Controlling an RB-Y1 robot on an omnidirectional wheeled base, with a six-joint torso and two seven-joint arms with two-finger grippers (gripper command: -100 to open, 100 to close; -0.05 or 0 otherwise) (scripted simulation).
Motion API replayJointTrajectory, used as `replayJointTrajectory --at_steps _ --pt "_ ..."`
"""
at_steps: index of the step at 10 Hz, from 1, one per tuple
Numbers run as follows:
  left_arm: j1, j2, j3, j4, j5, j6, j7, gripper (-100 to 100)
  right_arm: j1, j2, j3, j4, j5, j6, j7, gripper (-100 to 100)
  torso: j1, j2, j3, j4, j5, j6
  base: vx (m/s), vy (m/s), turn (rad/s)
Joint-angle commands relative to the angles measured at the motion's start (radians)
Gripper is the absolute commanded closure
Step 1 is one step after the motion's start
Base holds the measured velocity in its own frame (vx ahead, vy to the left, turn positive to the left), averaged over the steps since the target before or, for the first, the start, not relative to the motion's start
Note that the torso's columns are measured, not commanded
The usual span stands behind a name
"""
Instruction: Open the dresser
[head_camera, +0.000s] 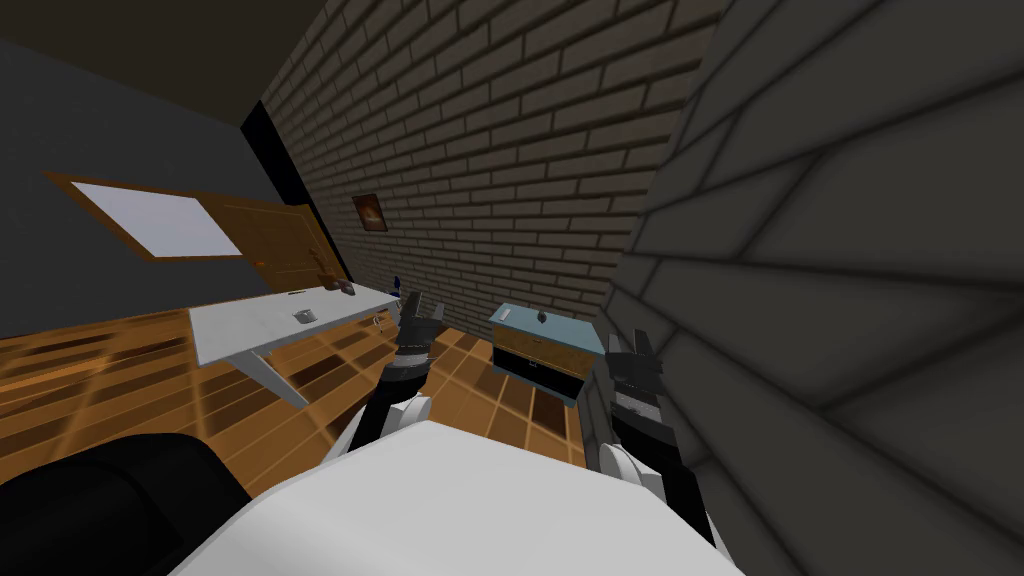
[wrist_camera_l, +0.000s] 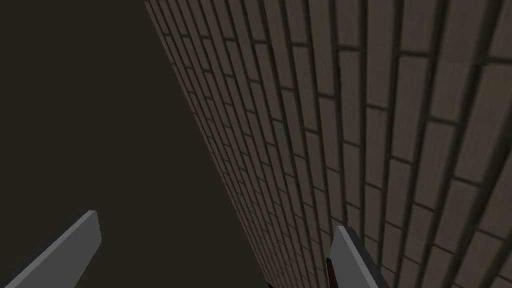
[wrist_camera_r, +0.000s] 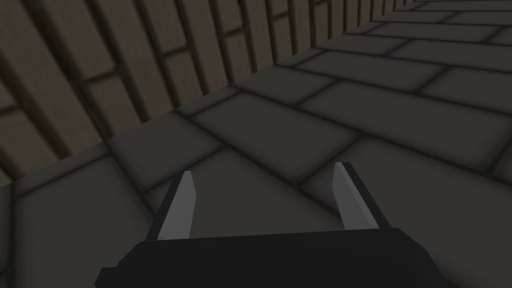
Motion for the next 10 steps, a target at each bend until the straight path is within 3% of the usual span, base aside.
replayJointTrajectory --at_steps 1,9,10 --pt "0.0 0.0 0.0 0.0 0.0 0.0 0.0 0 0.0 0.0 0.0 0.0 0.0 0.0 0.0 0 0.0 0.04 -0.082 0.041 0.0 0.0 0.0 0.0 0.0" --pt "0.0 0.0 0.0 0.0 0.0 0.0 0.0 0 0.0 0.0 0.0 0.0 0.0 0.0 0.0 0 0.0 0.618 -1.234 0.617 0.0 0.0 0.0 0.0 0.0" --pt "0.0 0.0 0.0 0.0 0.0 0.0 0.0 0 0.001 -0.039 0.005 0.013 0.016 0.021 0.003 -100 0.0 0.691 -1.382 0.691 0.0 0.0 0.018 0.008 0.075"
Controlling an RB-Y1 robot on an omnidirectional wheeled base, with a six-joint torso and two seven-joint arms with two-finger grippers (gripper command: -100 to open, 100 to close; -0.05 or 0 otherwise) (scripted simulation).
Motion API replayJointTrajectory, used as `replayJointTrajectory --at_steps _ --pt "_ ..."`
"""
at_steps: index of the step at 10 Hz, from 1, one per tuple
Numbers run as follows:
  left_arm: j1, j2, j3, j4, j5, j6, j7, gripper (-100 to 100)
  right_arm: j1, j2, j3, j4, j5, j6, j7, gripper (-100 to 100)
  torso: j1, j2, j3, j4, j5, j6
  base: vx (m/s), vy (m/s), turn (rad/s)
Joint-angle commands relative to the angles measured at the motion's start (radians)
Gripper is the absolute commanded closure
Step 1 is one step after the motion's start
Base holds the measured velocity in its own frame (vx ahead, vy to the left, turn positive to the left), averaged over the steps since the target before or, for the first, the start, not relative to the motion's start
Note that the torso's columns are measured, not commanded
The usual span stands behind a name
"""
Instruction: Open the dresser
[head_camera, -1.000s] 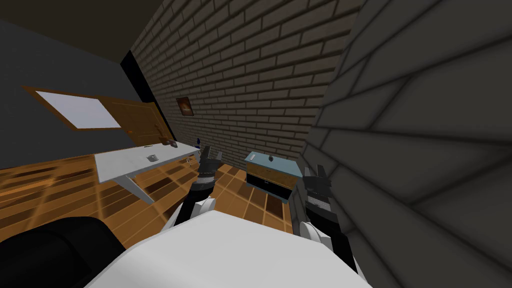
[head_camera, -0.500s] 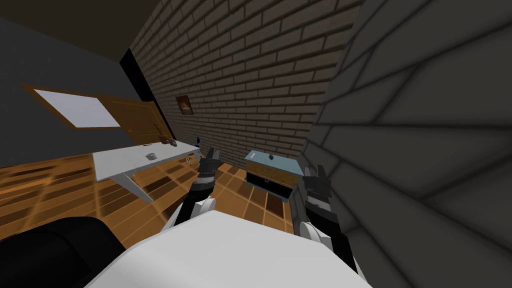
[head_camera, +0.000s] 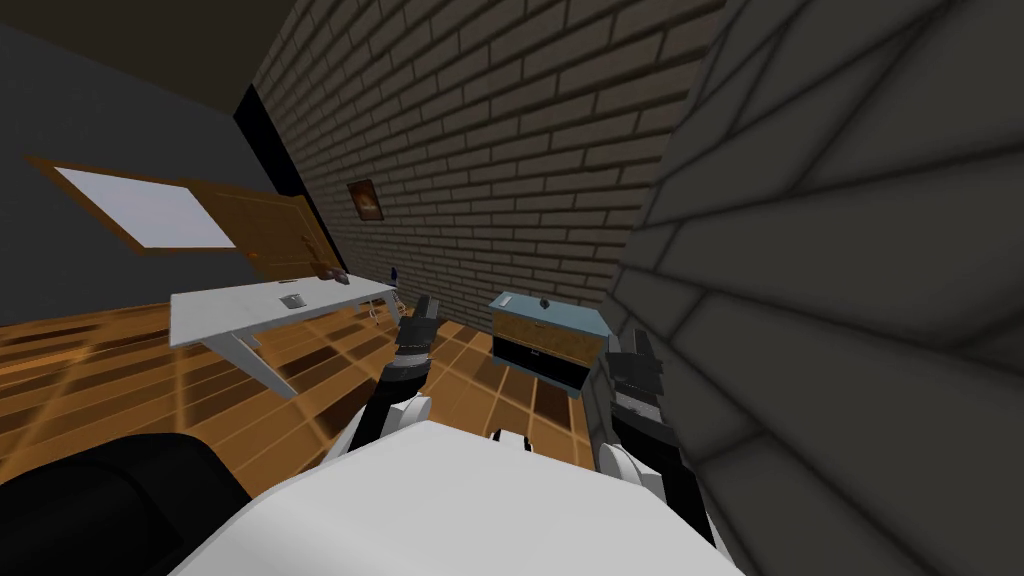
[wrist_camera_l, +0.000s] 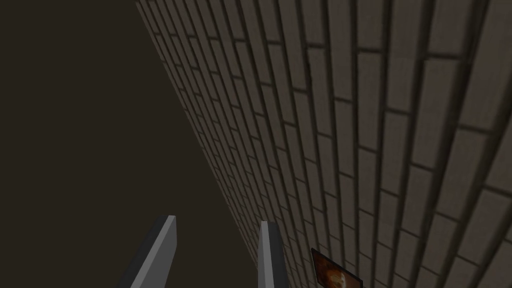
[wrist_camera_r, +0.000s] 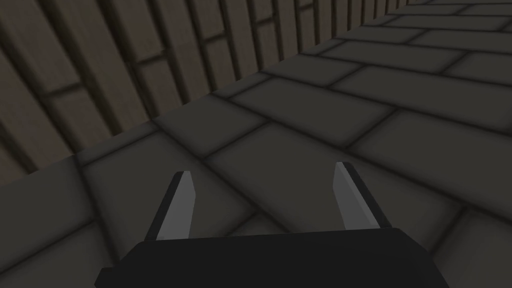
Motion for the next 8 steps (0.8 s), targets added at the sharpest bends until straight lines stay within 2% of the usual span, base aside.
replayJointTrajectory --at_steps 1,4,5,6,7,8 --pt "0.0 0.0 0.0 0.0 0.0 0.0 0.0 0 0.001 -0.067 0.009 0.026 0.032 0.042 0.005 -100 0.0 0.033 -0.069 0.033 0.0 0.0 0.028 0.018 0.103" --pt "0.0 0.0 0.0 0.0 0.0 0.0 0.0 0 0.003 -0.151 0.032 0.088 0.108 0.133 0.018 -100 0.001 0.044 -0.095 0.046 0.0 0.0 0.065 0.033 0.147" --pt "0.0 0.0 0.0 0.0 0.0 0.0 0.0 0 0.003 -0.151 0.032 0.088 0.111 0.142 0.018 -100 0.0 0.044 -0.095 0.046 0.0 0.0 0.07 0.015 0.051" --pt "0.0 0.0 0.0 0.0 0.0 0.0 0.0 0 0.003 -0.176 0.042 0.116 0.146 0.177 0.023 -100 -0.001 0.047 -0.094 0.047 0.0 0.0 0.062 0.018 0.094" --pt "0.0 0.0 0.0 0.0 0.0 0.0 0.0 0 0.003 -0.176 0.042 0.116 0.146 0.186 0.023 -100 -0.001 0.048 -0.093 0.047 0.0 0.0 0.044 0.015 0.07" --pt "0.0 0.0 0.0 0.0 0.0 0.0 0.0 0 0.004 -0.2 0.053 0.147 0.185 0.218 0.028 -100 0.0 0.049 -0.093 0.047 0.0 0.0 0.055 0.031 0.149"
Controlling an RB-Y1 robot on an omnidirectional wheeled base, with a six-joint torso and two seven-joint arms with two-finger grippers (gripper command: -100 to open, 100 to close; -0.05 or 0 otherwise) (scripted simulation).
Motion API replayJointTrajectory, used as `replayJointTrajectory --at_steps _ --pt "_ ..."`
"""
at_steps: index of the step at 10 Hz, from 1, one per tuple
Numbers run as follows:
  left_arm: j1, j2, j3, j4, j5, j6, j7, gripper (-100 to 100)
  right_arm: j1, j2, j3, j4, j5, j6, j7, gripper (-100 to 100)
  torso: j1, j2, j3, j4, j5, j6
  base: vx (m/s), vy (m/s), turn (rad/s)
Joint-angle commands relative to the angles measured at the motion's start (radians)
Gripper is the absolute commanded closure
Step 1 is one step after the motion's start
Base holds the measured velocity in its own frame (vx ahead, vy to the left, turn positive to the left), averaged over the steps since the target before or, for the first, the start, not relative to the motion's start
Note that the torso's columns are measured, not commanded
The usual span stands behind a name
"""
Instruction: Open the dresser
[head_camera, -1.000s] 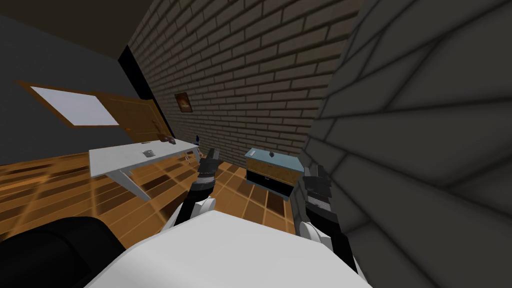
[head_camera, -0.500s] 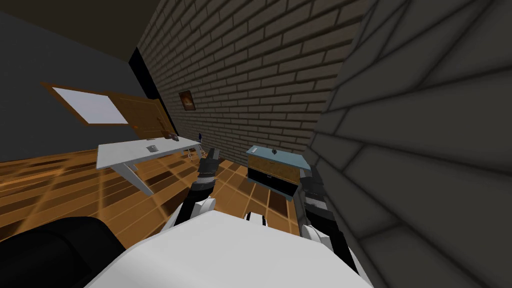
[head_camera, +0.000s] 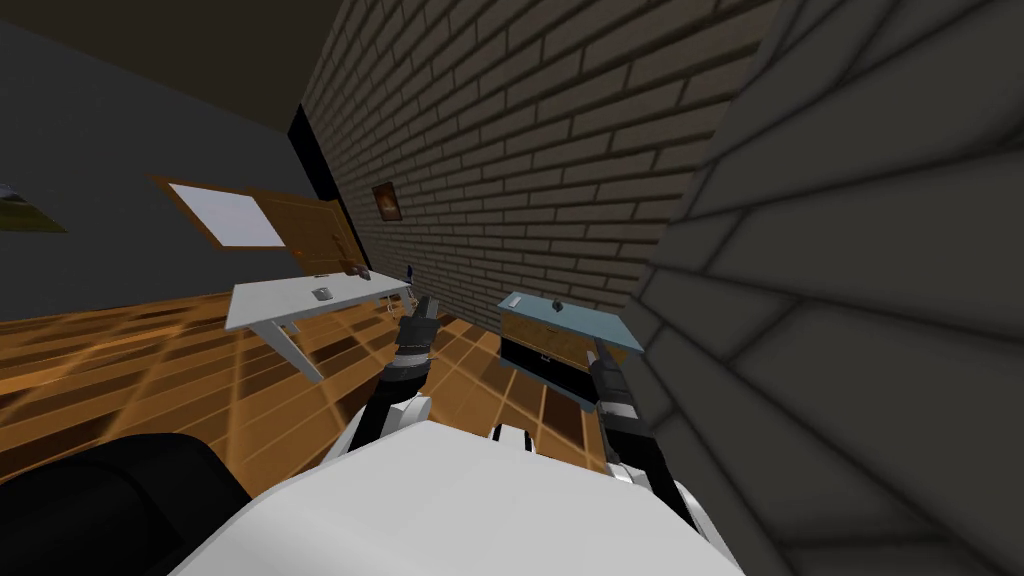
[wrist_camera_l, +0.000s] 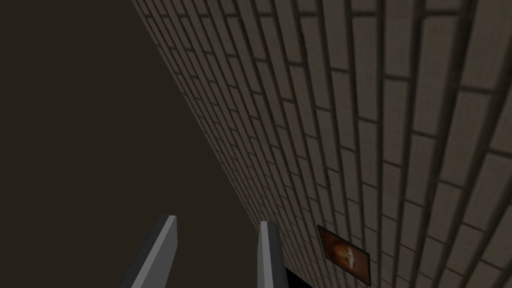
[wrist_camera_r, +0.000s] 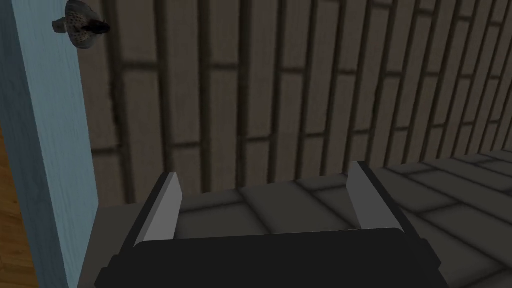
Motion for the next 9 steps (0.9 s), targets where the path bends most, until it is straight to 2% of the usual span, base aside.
replayJointTrajectory --at_steps 1,2,3,4,5,6,7,8,9 --pt "0.0 0.0 0.0 0.0 0.0 0.0 0.0 0 0.0 -0.027 0.013 0.029 0.045 0.067 0.007 -100 0.001 -0.002 -0.001 0.0 0.0 -0.001 0.047 0.021 0.079" --pt "0.0 0.0 0.0 0.0 0.0 0.0 0.0 0 -0.001 -0.05 0.026 0.063 0.087 0.097 0.012 -100 0.0 -0.002 -0.001 -0.001 0.0 0.0 0.055 0.026 0.127" --pt "0.0 0.0 0.0 0.0 0.0 0.0 0.0 0 -0.001 -0.05 0.026 0.063 0.087 0.121 0.012 -100 0.0 -0.002 -0.001 -0.001 0.0 0.0 0.05 0.017 0.076" --pt "0.0 0.0 0.0 0.0 0.0 0.0 0.0 0 -0.001 -0.07 0.039 0.095 0.13 0.157 0.018 -100 0.0 -0.002 -0.001 -0.001 0.0 0.0 0.061 0.02 0.185" --pt "0.0 0.0 0.0 0.0 0.0 0.0 0.0 0 -0.001 -0.07 0.039 0.099 0.134 0.178 0.018 -100 0.0 -0.003 -0.002 -0.001 0.0 -0.001 0.061 0.018 0.084" --pt "0.0 0.0 0.0 0.0 0.0 0.0 0.0 0 -0.002 -0.09 0.053 0.139 0.173 0.205 0.023 -100 0.0 -0.003 -0.002 -0.001 0.0 0.0 0.076 0.021 0.146" --pt "0.0 0.0 0.0 0.0 0.0 0.0 0.0 0 -0.002 -0.09 0.053 0.139 0.183 0.238 0.023 -100 0.0 -0.003 -0.002 -0.001 0.0 0.0 0.069 0.011 0.079" --pt "0.0 0.0 0.0 0.0 0.0 0.0 0.0 0 -0.004 -0.108 0.068 0.169 0.221 0.273 0.028 -100 0.0 -0.002 -0.001 -0.001 0.0 0.0 0.08 0.018 0.152" --pt "0.0 0.0 0.0 0.0 0.0 0.0 0.0 0 -0.004 -0.108 0.068 0.18 0.236 0.302 0.028 -100 0.001 -0.003 -0.001 -0.001 0.0 -0.001 0.058 0.017 0.105"
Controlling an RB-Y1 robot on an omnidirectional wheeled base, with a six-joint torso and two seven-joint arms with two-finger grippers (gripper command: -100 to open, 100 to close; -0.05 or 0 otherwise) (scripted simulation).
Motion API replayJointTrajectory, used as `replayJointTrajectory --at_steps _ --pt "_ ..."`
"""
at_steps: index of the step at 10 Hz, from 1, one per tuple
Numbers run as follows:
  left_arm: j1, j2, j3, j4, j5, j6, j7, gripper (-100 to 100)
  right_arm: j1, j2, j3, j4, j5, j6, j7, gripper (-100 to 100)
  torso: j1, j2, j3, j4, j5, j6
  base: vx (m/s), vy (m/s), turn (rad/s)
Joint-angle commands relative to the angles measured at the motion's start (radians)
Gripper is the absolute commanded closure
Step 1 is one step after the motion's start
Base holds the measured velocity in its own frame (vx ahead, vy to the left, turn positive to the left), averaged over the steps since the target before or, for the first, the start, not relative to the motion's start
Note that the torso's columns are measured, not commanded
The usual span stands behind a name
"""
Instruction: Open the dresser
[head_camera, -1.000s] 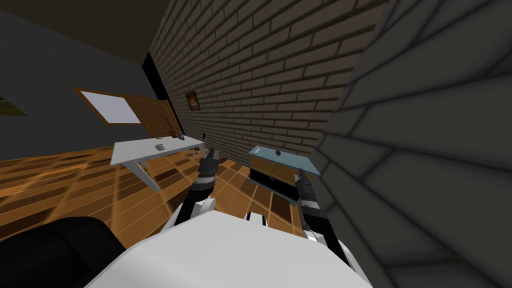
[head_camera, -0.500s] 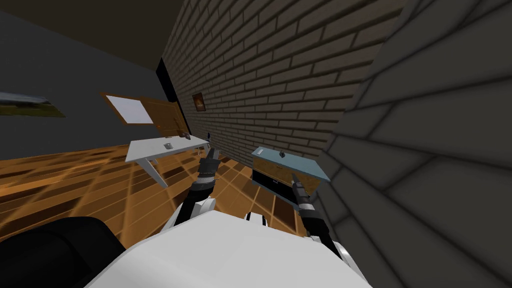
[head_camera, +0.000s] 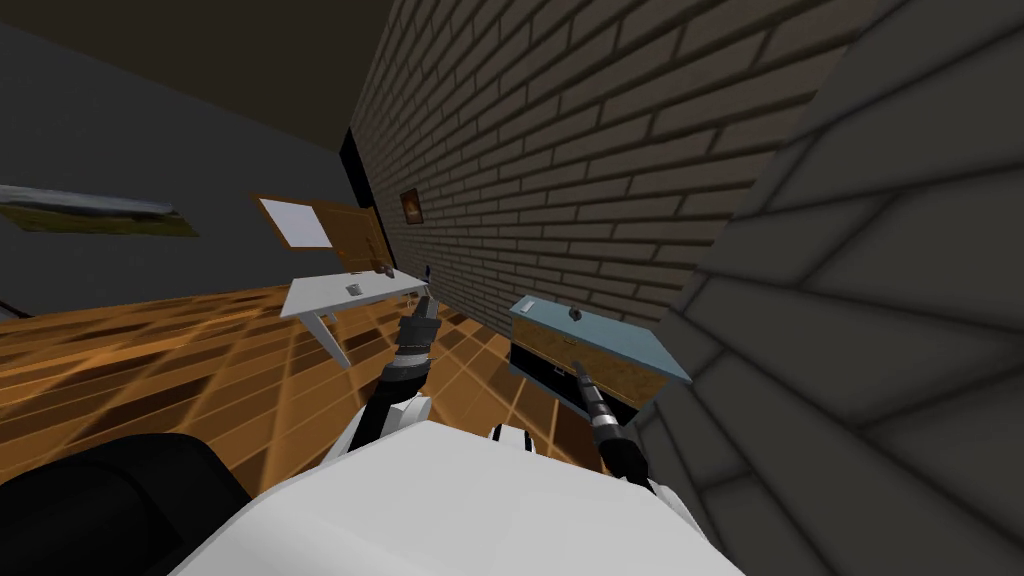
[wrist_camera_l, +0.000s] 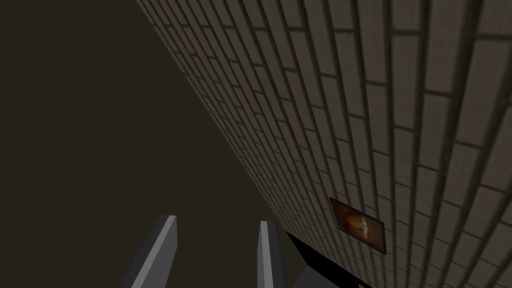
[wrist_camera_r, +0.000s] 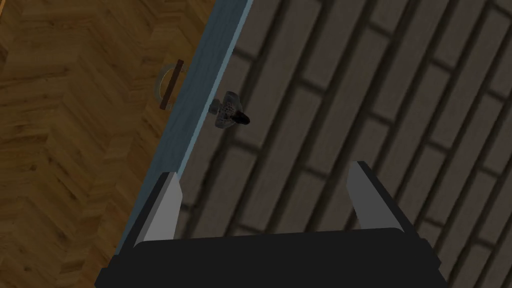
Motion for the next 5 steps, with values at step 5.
replayJointTrajectory --at_steps 5 --pt "0.0 0.0 0.0 0.0 0.0 0.0 0.0 0 -0.008 -0.046 0.035 0.128 0.145 0.178 0.01 -100 0.0 0.001 0.0 0.0 0.0 0.001 0.063 0.017 0.103"
